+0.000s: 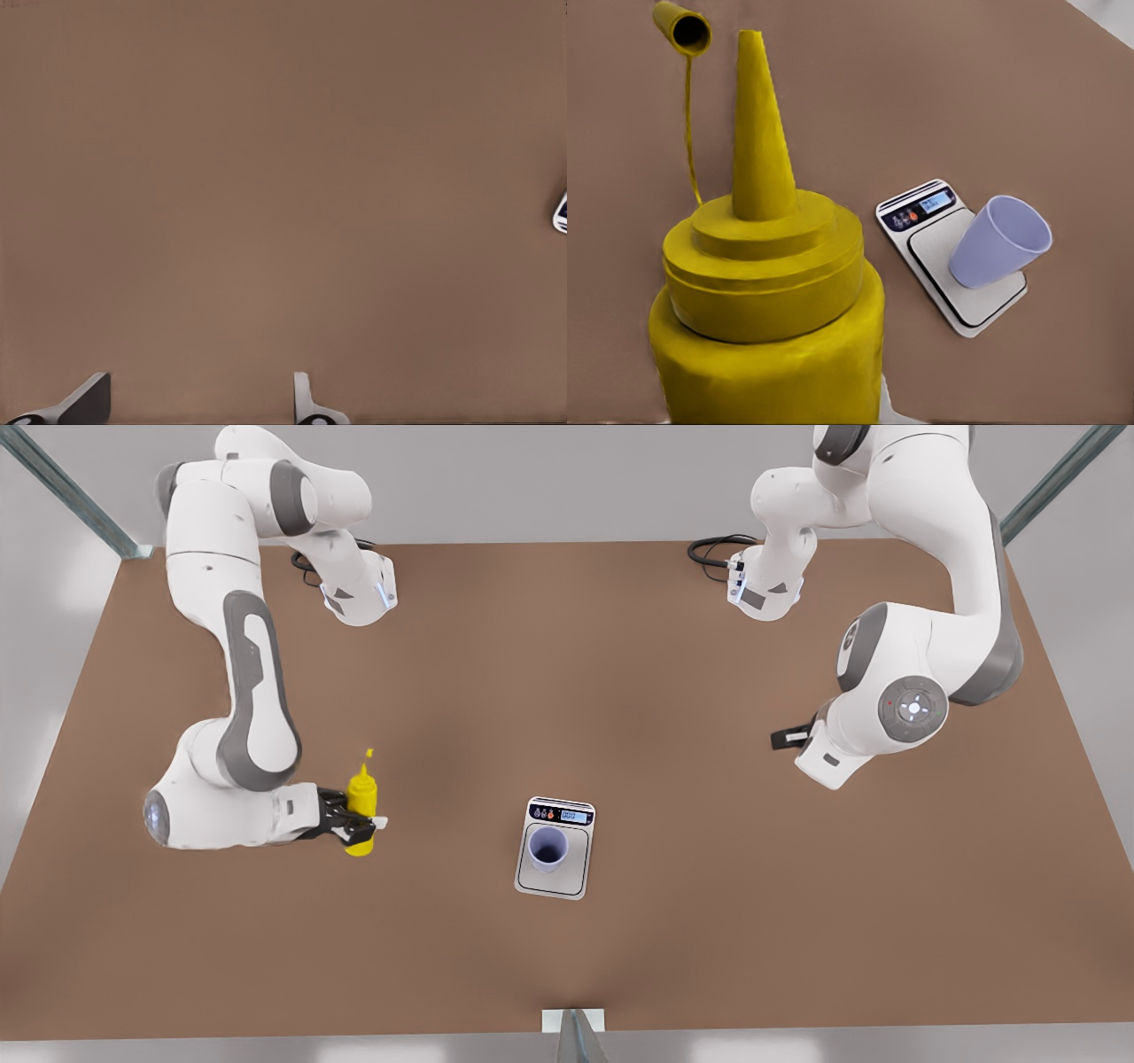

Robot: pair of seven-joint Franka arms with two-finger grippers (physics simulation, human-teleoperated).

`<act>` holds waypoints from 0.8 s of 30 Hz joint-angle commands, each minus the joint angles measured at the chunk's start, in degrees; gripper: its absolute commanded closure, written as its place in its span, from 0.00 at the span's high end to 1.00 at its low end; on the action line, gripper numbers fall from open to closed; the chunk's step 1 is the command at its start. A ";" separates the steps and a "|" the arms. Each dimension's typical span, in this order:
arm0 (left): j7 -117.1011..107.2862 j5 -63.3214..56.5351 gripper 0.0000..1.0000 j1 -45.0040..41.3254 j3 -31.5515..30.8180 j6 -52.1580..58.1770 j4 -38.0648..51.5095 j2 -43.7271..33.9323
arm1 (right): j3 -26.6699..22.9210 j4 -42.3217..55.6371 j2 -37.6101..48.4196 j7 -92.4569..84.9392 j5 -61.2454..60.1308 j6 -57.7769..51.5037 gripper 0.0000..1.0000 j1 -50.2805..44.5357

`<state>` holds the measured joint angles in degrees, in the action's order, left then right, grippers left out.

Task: Move cup to the weight, pick up sauce bottle, pour sauce

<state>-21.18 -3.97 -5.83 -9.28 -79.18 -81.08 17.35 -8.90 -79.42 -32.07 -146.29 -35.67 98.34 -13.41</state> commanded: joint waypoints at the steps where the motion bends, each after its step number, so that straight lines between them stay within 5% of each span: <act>1: 15.03 0.01 1.00 0.03 -0.03 1.22 0.04 -0.21 | -0.15 4.10 -1.94 51.80 8.25 6.69 0.56 -2.76; 10: 15.03 0.10 1.00 -0.15 -0.03 1.48 1.01 -0.47 | -0.77 12.62 -6.60 99.70 30.75 14.69 0.57 -17.00; 14: 15.03 0.27 1.00 -0.15 -0.03 1.40 1.01 -0.47 | -3.31 17.37 -10.55 108.23 35.15 14.69 0.57 -21.30; 17: 15.03 0.27 1.00 -0.24 -0.12 1.66 1.01 -0.73 | -12.36 17.98 -13.63 109.47 36.72 16.71 0.57 -27.54; 24: 14.94 0.19 1.00 -0.06 -0.91 2.80 1.09 -0.73 | -14.91 20.27 -18.64 114.12 44.29 20.93 0.57 -31.24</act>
<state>-10.15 -3.74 -5.89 -10.13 -76.86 -80.00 16.68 -23.74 -59.66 -50.36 -70.05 6.54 116.60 -44.53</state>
